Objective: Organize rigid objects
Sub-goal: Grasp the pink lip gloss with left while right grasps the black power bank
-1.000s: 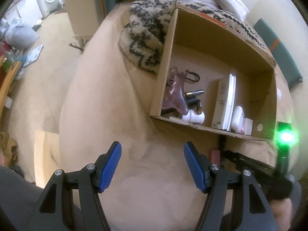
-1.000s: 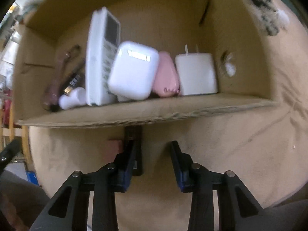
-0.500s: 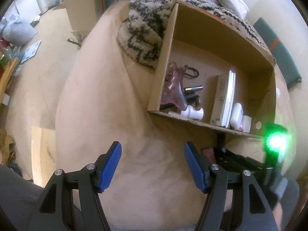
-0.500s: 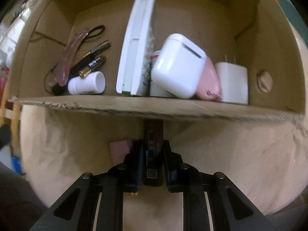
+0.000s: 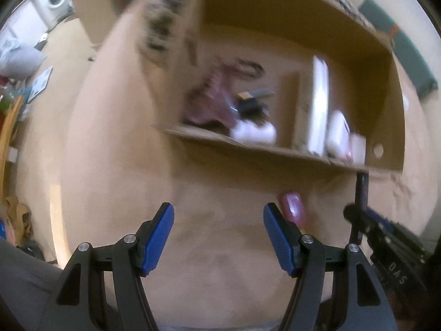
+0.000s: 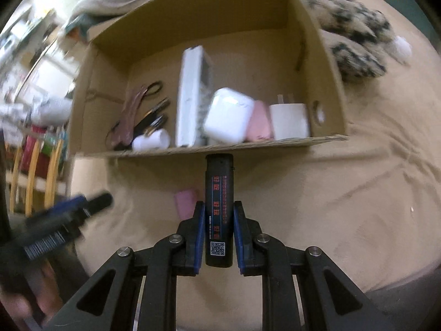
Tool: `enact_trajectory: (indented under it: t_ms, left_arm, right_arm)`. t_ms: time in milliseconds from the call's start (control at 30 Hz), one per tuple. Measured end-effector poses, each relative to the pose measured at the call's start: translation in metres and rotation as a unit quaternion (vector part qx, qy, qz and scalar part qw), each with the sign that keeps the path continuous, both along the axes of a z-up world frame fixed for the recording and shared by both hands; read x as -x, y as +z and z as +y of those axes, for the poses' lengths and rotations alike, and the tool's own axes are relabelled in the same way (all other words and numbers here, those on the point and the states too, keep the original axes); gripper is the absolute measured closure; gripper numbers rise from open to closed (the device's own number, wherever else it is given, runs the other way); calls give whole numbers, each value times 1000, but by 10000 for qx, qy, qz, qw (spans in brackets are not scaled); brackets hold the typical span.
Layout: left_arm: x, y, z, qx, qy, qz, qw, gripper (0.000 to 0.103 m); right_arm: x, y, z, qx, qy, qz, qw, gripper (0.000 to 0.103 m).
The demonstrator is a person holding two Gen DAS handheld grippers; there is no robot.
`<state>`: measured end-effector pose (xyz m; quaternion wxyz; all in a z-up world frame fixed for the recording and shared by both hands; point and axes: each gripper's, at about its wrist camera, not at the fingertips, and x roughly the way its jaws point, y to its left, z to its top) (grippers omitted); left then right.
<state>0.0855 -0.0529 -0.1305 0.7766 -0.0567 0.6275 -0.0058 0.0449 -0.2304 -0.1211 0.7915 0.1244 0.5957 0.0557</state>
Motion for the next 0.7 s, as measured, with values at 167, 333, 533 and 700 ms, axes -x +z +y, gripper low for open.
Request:
enact_trajectory:
  t_ms: [167,333,533,700]
  left_arm:
    - [-7,-26,-41,-60,188,329,9993,39]
    - [-13,-50,-70,-290,146,425,9986,38]
    - [-19,-61,-86,-702,136,471,9963,39]
    - [-17,-60,-83,-636,155,393,9971,71]
  right_arm:
    - [-13,3,-27,-258,-493,34,9984,82]
    - [-13,7,-40,-280,-677,-2,9973,83]
    - [-16,1,-46,-378,-783,75,9962,83]
    - [-19,-1,-46,-467,-766,92,9959,83]
